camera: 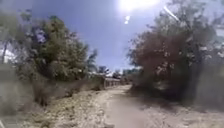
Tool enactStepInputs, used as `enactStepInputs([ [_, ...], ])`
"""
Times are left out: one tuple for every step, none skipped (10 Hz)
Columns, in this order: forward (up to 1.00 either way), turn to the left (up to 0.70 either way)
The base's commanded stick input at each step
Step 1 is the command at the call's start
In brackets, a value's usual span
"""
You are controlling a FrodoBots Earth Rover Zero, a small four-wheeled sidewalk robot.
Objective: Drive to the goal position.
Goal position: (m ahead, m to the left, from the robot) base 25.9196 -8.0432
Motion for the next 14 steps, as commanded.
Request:
enactStepInputs([
  [0.85,0.00],
  [0.85,0.00],
  [0.85,0.00],
  [0.85,0.00],
  [0.85,0.00],
  [0.85,0.00],
  [0.85,0.00],
  [0.85,0.00],
  [0.85,0.00],
  [0.85,0.00],
  [0.85,0.19],
  [0.85,0.27],
  [0.85,0.11],
  [0.85,0.00],
])
